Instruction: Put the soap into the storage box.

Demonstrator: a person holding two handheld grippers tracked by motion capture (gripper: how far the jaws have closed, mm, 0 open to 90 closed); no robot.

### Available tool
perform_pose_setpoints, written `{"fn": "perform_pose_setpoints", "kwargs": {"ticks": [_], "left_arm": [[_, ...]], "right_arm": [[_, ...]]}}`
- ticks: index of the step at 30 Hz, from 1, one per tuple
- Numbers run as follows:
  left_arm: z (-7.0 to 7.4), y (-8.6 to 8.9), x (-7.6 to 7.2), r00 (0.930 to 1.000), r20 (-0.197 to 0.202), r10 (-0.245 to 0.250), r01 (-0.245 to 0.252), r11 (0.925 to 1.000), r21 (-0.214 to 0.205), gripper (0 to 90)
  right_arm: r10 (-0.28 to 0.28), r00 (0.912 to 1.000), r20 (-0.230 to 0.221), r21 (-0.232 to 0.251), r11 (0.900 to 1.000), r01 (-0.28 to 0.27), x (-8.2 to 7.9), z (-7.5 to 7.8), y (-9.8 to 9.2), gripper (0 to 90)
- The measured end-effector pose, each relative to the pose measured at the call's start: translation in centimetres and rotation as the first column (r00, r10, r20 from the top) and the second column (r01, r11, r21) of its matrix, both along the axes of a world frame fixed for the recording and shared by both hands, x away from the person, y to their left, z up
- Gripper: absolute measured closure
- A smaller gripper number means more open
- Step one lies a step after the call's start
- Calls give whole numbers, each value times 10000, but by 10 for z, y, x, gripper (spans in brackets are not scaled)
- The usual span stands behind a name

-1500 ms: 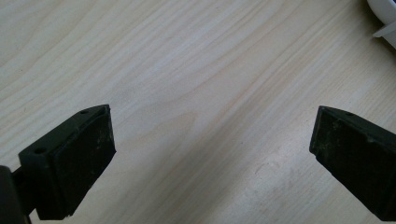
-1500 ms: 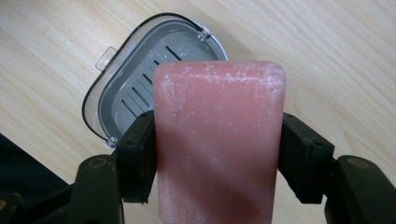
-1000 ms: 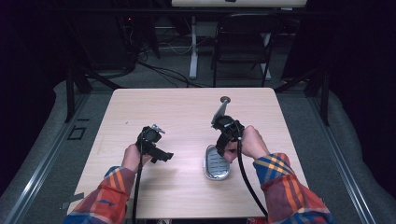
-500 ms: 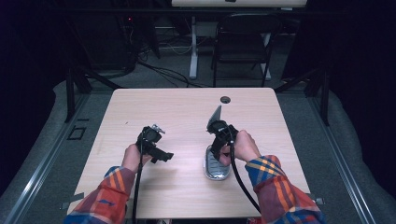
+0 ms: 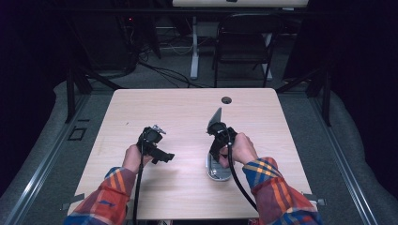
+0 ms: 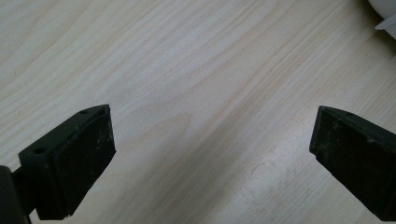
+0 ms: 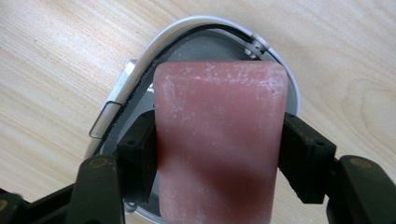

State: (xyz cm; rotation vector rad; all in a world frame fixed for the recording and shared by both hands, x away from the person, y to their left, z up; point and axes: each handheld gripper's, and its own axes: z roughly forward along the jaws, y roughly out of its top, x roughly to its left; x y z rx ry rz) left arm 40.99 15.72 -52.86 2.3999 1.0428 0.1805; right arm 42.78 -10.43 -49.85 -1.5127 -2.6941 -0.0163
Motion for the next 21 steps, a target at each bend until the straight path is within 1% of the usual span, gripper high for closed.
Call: {"fn": "perform_pose_setpoints", "kwargs": {"ticks": [5,6,7,9,10,11,13,14,16,17,18,21], "left_arm": [[0,0,0,10000,-7,-3,3,10000,-14,0],[0,0,0,10000,-2,-7,7,10000,-4,0],[0,0,0,10000,-2,-5,5,10000,-10,0],[0,0,0,10000,-9,-7,7,10000,-13,0],[0,0,0,10000,-13,-9,9,10000,-8,0],[0,0,0,10000,-16,-10,10,10000,-7,0],[0,0,0,10000,-15,-11,11,10000,-14,0],[0,0,0,10000,-24,-21,21,10000,-8,0],[0,0,0,10000,-28,-31,31,10000,-13,0],[0,0,0,10000,-21,-27,27,10000,-11,0],[0,0,0,10000,-27,-30,30,10000,0,0],[0,-1,0,10000,-51,-51,51,10000,0,0]], "right_arm": [[-12,9996,-294,-40,10000,11,1,0,-1,359],[-352,9993,-94,239,9991,354,-1,-3,-1,358],[-399,9991,-123,291,9988,402,-1,-4,-2,357],[-325,9990,-310,344,9988,336,0,-2,-3,350],[-402,9987,-302,444,9982,415,-1,-2,-4,347],[-560,9982,-211,683,9960,573,-2,-3,-5,348],[-319,9987,-387,553,9979,340,-1,2,-8,349],[-327,9988,-357,638,9974,349,-2,3,-9,349],[-149,9989,-433,626,9979,176,-2,7,-12,362],[-756,9971,-67,1171,9902,759,-6,4,-11,367],[-417,9989,-235,990,9941,439,-5,8,-13,370],[-200,9993,-305,1152,9931,234,-6,12,-18,393]]}}
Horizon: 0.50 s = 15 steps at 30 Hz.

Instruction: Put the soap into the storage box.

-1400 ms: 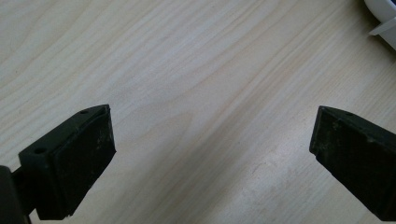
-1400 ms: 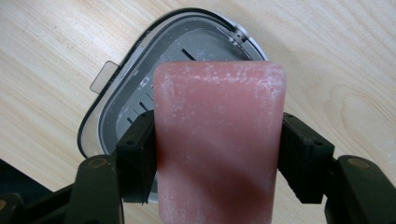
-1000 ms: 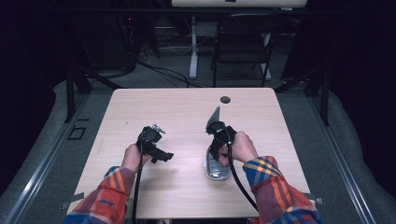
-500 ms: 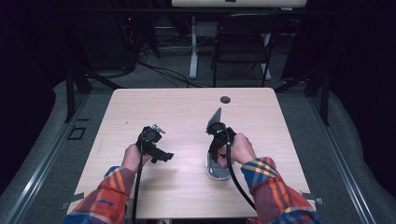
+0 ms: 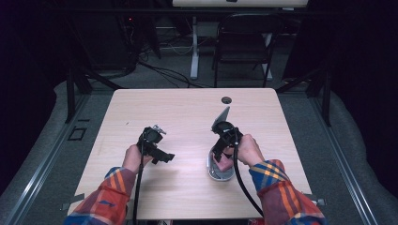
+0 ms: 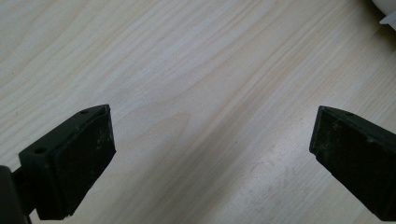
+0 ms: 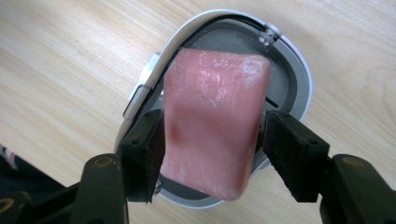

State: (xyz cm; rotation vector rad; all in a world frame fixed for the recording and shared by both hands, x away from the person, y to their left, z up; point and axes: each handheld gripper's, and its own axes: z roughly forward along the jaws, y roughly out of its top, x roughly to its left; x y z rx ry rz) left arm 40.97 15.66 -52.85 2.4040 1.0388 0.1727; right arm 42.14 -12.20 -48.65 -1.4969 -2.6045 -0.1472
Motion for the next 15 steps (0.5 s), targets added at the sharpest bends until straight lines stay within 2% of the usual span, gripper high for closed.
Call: {"fn": "perform_pose_setpoints", "kwargs": {"ticks": [2,3,4,8,11,12,14,15], "left_arm": [[0,0,0,10000,-3,-4,4,10000,-4,0],[0,0,0,10000,-5,-10,10,10000,1,0],[0,0,0,10000,-15,-18,18,10000,8,0],[0,0,0,10000,0,1,-1,10000,-11,0],[0,0,0,10000,-6,-17,17,10000,-17,0],[0,0,0,10000,-2,-16,16,10000,-20,0],[0,0,0,10000,-7,-14,14,10000,-34,0],[0,0,0,10000,-5,-6,6,10000,-37,0]], "right_arm": [[-295,9994,194,324,9991,289,-3,0,-1,415],[17,10000,36,162,9999,-17,-2,4,-2,416],[39,10000,49,138,9999,-40,-2,5,-3,419],[138,9978,655,227,9996,-153,-5,11,-6,431],[280,9951,945,239,9993,-304,-7,17,-11,420],[396,9938,1036,137,9991,-412,-7,19,-14,418],[468,9890,1404,234,9984,-506,-10,22,-19,396],[596,9883,1407,138,9980,-621,-11,25,-21,391]]}}
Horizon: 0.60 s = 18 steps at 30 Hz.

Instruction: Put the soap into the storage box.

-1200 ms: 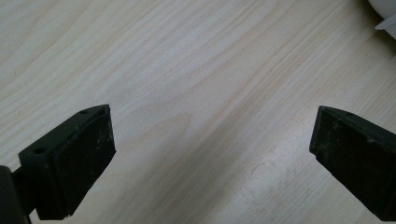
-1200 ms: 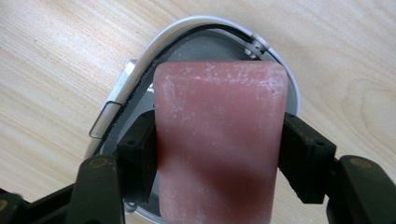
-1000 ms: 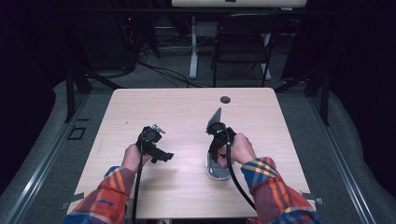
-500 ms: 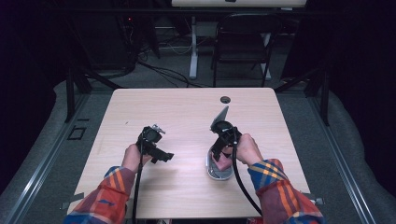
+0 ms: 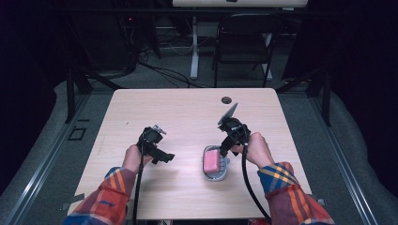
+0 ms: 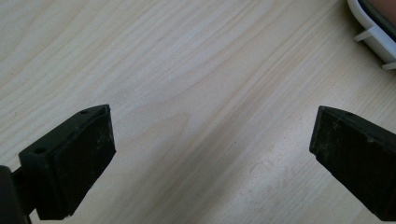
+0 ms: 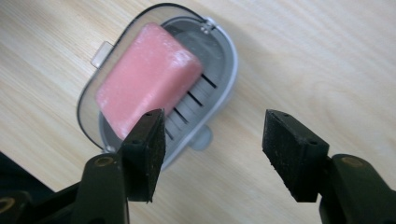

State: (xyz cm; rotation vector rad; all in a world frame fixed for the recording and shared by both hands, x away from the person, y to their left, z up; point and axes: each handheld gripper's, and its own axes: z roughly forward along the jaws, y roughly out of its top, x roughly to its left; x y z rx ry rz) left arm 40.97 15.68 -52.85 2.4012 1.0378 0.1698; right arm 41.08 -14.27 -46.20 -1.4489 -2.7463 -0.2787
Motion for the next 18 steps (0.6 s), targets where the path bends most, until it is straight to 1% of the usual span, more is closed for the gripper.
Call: {"fn": "perform_pose_setpoints", "kwargs": {"ticks": [1,3,4,6,8,9,10,11,12,13,16,17,18], "left_arm": [[0,0,0,10000,0,1,-1,10000,-2,0],[0,0,0,10000,-9,-9,9,10000,9,0],[0,0,0,10000,-13,-7,7,10000,5,0],[0,-1,0,10000,-14,-8,8,10000,-3,0],[0,0,0,10000,-13,-6,6,10000,-4,0],[0,0,0,10000,-14,-8,8,10000,-12,0],[0,0,0,10000,-10,-9,9,10000,-11,0],[0,0,0,10000,-9,-5,5,10000,-21,0],[0,0,0,10000,-5,-7,7,10000,-26,0],[0,0,0,10000,-4,-3,3,10000,-33,0],[0,0,0,10000,6,5,-5,10000,-43,0],[0,0,0,10000,6,7,-7,10000,-38,0],[0,0,0,10000,-1,5,-5,10000,-36,0]], "right_arm": [[74,9999,148,-49,10000,-74,-2,2,-2,387],[115,9989,445,112,9999,-120,-6,5,-7,355],[276,9976,640,24,9996,-278,-7,8,-11,345],[315,9949,960,27,9995,-319,-12,12,-17,302],[419,9924,1157,-25,9991,-419,-15,14,-22,265],[387,9910,1279,22,9992,-393,-17,15,-25,250],[468,9886,1430,-9,9989,-471,-19,17,-29,230],[450,9879,1486,58,9989,-464,-21,19,-32,206],[438,9858,1621,-62,9990,-434,-23,20,-35,175],[422,9832,1776,15,9991,-432,-25,22,-38,154],[434,9770,2086,-29,9990,-438,-31,25,-49,132],[394,9733,2263,-7,9992,-403,-33,25,-53,126],[417,9736,2245,6,9991,-429,-34,26,-56,115]]}}
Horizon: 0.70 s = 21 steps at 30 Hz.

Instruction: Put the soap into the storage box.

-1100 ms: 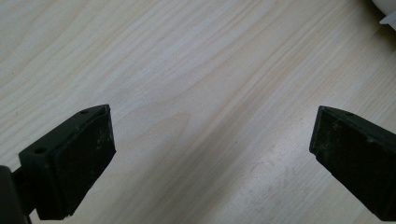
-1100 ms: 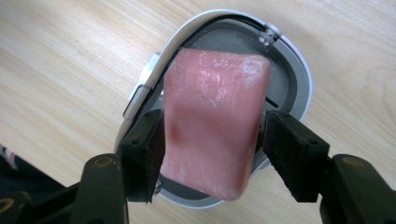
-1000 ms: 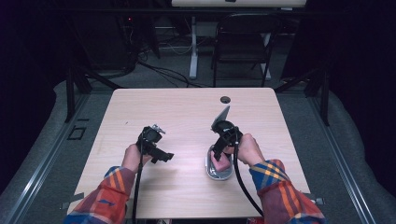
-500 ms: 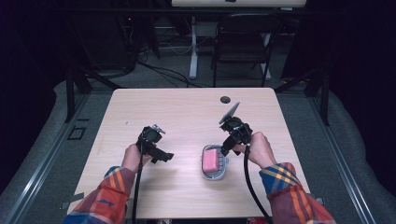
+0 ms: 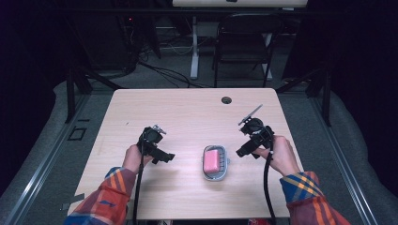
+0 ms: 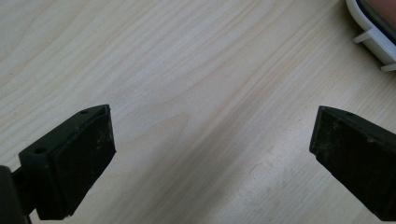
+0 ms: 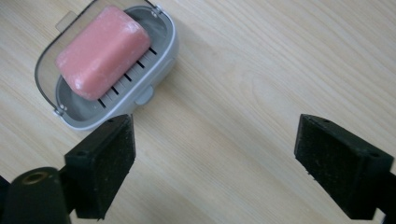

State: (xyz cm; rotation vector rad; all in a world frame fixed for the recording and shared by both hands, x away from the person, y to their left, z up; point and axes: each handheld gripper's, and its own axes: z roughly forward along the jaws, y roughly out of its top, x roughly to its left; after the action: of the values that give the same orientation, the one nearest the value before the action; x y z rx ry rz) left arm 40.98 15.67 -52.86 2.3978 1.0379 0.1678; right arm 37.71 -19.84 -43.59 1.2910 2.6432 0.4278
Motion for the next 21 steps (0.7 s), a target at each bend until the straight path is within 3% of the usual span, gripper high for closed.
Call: {"fn": "perform_pose_setpoints", "kwargs": {"ticks": [8,21], "left_arm": [[0,0,0,10000,-1,7,-7,10000,-2,0],[-1,0,0,10000,32,28,-28,10000,47,0]], "right_arm": [[-149,9997,217,267,9995,144,-11,-4,-27,40],[-975,9943,424,536,9940,952,-25,-21,-75,0]]}}
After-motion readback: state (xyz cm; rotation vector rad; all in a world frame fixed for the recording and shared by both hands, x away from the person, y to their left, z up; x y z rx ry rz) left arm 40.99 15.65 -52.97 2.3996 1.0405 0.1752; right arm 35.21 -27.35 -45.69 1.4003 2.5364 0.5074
